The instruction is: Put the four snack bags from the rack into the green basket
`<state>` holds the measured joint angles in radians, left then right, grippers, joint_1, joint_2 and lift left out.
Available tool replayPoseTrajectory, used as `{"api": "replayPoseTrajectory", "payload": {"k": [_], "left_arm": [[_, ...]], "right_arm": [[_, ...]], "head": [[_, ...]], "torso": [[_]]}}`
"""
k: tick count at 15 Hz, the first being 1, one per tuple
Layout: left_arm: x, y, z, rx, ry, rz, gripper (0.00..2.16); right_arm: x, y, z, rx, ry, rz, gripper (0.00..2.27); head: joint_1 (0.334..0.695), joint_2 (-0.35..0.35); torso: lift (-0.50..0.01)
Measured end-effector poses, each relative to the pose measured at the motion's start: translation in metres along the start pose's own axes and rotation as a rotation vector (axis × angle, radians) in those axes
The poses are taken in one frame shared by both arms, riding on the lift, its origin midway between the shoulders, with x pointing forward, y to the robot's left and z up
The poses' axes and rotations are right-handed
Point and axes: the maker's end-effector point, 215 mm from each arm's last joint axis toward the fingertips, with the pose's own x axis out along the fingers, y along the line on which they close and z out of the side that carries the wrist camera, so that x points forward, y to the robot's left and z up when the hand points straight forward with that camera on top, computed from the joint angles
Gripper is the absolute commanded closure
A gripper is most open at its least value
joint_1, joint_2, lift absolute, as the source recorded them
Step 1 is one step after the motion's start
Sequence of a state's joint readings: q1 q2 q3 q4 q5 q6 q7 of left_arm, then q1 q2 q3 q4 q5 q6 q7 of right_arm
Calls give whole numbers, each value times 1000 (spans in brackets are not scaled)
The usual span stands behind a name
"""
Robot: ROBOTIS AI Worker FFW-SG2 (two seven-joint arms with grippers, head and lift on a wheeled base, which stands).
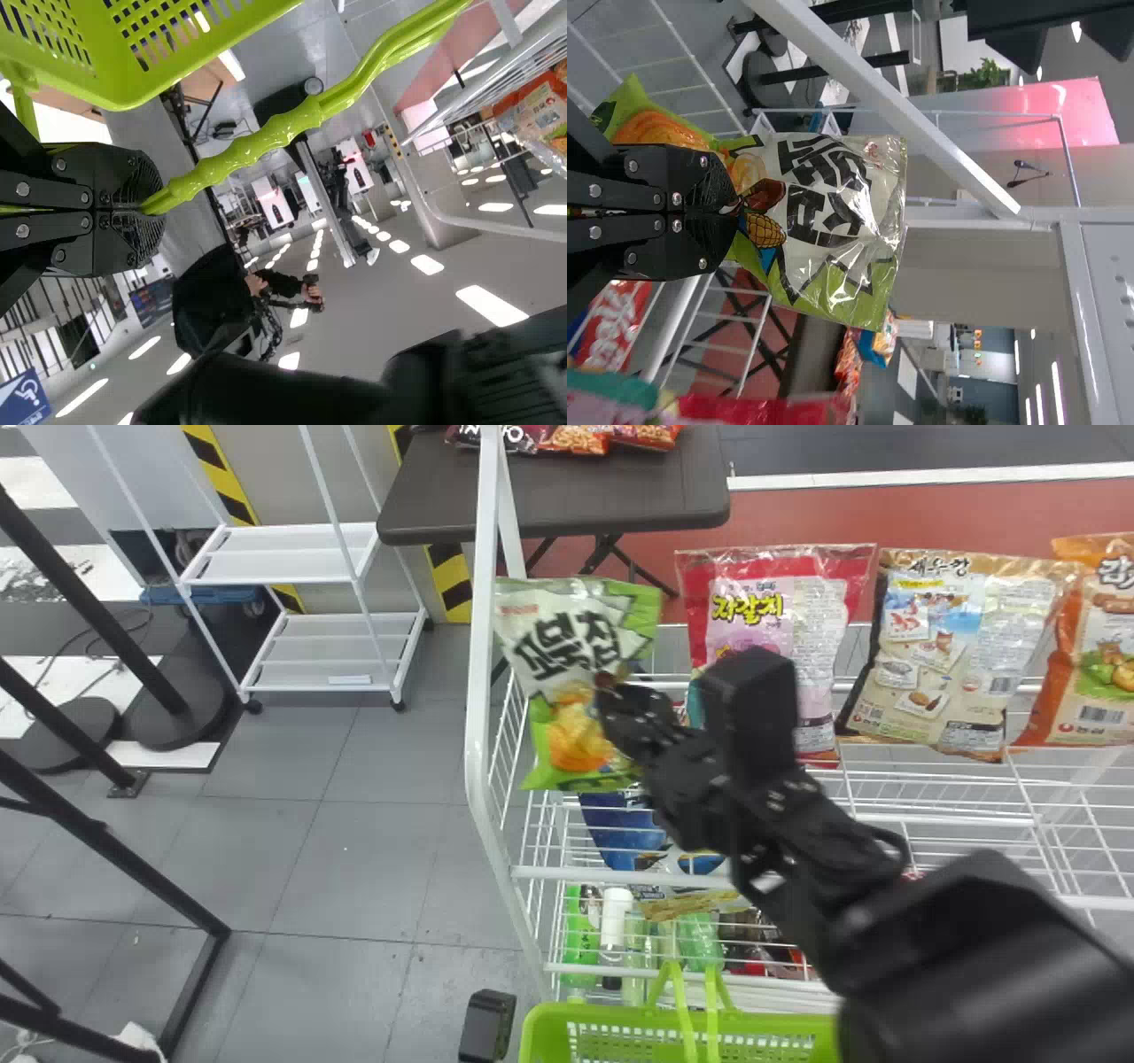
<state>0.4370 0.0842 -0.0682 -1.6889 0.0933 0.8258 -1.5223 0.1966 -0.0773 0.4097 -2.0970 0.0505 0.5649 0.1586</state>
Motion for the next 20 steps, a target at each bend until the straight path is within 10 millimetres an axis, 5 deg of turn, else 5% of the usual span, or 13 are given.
{"api": "replayPoseTrajectory", "payload": {"k": [5, 6, 9, 12, 15, 20], "left_arm": [[3, 4, 2, -18, 10, 15, 2115], [2, 4, 2, -21, 6, 16, 2115], [1, 3, 3, -20, -4, 16, 2115], [1, 0, 2, -13, -2, 16, 2115], [-2, -10, -1, -7, -14, 10, 2115], [6, -27, -5, 10, -7, -12, 2115]], "right_arm": [[-144, -78, -41, 53, 170, -87, 2071], [-169, -87, -48, 66, 208, -86, 2071], [-238, -98, -95, 124, 417, -82, 2071], [-286, -74, -147, 219, 618, -25, 2071], [-305, -46, -197, 352, 732, 18, 2071], [-274, -1, -232, 454, 694, 101, 2057]], "head": [[695, -224], [695, -326], [695, -350], [695, -350], [695, -350], [695, -350]], "torso": [[-6], [-6], [-6], [-6], [-6], [-6]]}}
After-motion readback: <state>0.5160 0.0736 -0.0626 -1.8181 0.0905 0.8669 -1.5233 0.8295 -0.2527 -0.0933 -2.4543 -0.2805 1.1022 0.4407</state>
